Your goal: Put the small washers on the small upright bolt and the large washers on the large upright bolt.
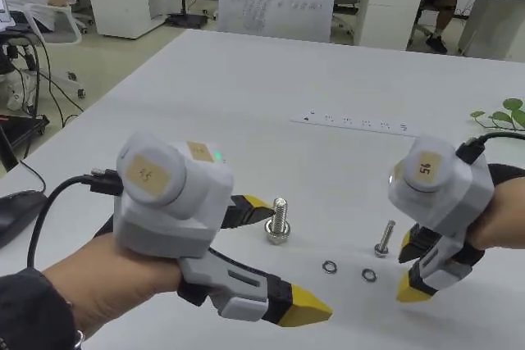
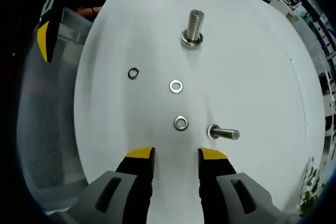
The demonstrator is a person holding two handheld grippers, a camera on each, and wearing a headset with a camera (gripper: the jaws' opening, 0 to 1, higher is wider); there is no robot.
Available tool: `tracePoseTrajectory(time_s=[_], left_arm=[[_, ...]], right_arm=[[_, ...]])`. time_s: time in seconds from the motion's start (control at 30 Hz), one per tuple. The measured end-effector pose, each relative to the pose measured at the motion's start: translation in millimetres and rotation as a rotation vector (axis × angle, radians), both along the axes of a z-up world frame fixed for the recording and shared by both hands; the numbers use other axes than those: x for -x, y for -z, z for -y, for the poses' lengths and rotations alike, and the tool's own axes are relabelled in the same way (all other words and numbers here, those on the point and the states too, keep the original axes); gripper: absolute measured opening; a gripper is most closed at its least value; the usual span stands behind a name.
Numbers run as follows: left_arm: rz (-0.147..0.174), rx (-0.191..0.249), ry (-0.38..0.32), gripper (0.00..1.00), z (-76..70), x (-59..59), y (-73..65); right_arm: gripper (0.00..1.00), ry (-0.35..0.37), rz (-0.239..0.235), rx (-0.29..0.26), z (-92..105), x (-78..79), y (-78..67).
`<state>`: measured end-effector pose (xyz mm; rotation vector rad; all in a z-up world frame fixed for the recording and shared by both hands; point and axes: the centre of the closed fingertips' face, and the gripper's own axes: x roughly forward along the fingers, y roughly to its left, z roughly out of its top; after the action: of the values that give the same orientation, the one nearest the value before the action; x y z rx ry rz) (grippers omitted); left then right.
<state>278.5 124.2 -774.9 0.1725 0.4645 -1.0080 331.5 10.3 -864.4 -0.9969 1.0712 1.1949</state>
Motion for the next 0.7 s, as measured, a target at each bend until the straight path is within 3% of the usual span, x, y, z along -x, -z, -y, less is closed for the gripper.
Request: tracePoseTrajectory(time_s=[0.37, 0.7], left_arm=[[0.001, 0.001, -0.002, 0.81, -1.4, 0.7, -1.6], [0.002, 0.003, -0.008, 0.81, -3.4, 0.6, -2.9]], right_arm=[[0.34, -0.03, -0.012, 0.0, -15.2, 4.8, 5.3], [0.34, -0.055, -0.01, 0.0, -26.8, -0.1, 4.4]])
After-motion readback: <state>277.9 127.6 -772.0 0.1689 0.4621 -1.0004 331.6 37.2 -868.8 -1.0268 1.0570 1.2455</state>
